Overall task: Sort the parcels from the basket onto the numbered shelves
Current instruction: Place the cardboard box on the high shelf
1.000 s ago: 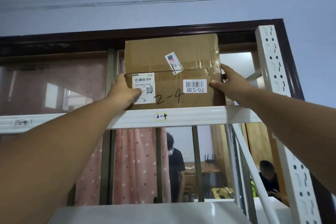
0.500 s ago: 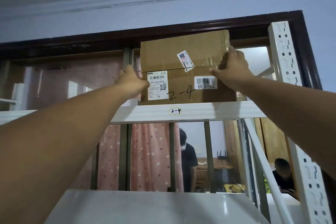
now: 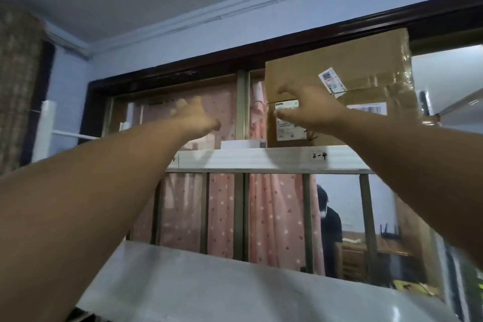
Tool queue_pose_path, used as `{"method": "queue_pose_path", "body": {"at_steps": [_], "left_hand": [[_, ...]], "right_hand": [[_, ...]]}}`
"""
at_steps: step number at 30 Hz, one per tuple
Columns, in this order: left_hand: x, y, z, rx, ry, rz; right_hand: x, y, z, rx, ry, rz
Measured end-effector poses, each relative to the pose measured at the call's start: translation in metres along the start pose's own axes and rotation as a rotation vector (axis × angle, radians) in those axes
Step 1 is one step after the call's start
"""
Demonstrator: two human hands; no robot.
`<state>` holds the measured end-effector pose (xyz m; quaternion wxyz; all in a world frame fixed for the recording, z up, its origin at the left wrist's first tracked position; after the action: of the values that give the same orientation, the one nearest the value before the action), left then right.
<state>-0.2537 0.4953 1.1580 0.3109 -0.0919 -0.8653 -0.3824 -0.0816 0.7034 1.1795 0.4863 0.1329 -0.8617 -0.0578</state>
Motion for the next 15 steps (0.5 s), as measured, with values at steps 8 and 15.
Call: {"method": "queue_pose_path", "body": {"at_steps": [8, 15], "left_hand": [[-0.003, -0.141, -0.048, 0.035, 0.002, -0.25], [-0.035, -0.281, -0.079, 0.096, 0.035, -0.395]], "right_hand": [[0.033, -0.102, 0.096, 0.201, -0.124, -0.198], [0.03, -0.203, 0.198, 0.375, -0.269, -0.298]]}}
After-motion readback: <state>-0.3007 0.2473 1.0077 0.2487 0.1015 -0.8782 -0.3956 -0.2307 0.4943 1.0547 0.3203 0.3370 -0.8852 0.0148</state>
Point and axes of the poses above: each hand's wrist, its own x-axis towards the middle knuckle, its own z-axis out of the palm, y = z × x, the point moved 8 cm from there along x, towards the middle knuckle, and after that the axes turned 13 degrees about -z, right-handed, at the moved point
